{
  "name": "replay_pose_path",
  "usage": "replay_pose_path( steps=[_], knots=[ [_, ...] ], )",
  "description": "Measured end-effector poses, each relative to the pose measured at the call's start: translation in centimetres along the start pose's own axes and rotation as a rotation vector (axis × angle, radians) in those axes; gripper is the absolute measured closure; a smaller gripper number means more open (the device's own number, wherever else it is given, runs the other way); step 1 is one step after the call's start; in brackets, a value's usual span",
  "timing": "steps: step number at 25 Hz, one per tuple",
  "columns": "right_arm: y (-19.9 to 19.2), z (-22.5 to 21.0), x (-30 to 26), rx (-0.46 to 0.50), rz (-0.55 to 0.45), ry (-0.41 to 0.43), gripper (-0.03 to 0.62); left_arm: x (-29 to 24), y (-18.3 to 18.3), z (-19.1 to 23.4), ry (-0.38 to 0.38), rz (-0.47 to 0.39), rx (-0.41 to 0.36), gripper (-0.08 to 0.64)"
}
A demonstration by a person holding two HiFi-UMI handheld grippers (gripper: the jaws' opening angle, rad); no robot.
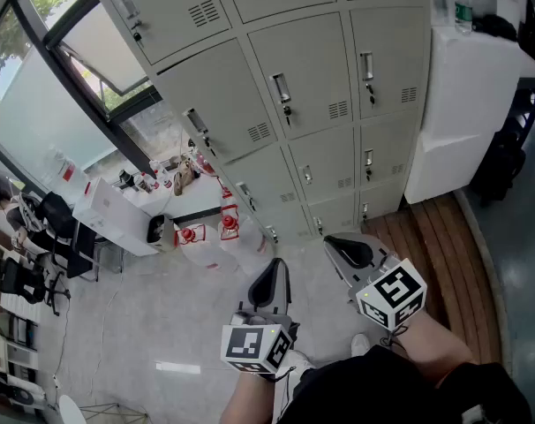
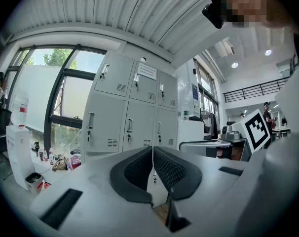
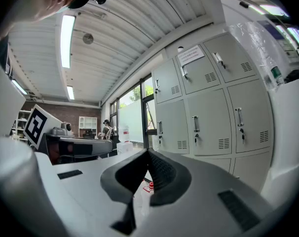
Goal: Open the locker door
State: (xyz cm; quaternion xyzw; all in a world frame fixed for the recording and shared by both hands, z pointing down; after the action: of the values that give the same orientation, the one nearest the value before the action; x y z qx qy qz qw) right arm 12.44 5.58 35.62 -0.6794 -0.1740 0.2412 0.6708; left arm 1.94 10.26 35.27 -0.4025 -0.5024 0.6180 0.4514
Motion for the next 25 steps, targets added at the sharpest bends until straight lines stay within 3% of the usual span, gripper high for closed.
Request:
replay_pose_path(
  steps=[11, 25],
  knots=[
    [0.7, 3.0, -3.1, -0.01, -0.005, -0.024, 0.538, 1.7, 0.8, 4.0, -0.035, -0.001, 0.002, 0.54],
    [1.3, 8.8, -10.1, 0.014, 0.027, -0.095, 0.538, 4.3, 1.7, 11.6, -0.137, 0.005, 0.005, 0.54]
  ],
)
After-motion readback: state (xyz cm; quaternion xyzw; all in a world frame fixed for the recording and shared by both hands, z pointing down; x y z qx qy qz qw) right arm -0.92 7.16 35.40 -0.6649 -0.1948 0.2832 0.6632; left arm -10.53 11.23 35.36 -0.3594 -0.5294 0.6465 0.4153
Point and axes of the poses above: the fingertips, and each gripper's own axes: x backward along the fingers, z to its left, y out of its top, the point moved 2 cm from there along x, backward along the fingers, and after that the axes turned 4 degrees about x, right-handed, at the moved point
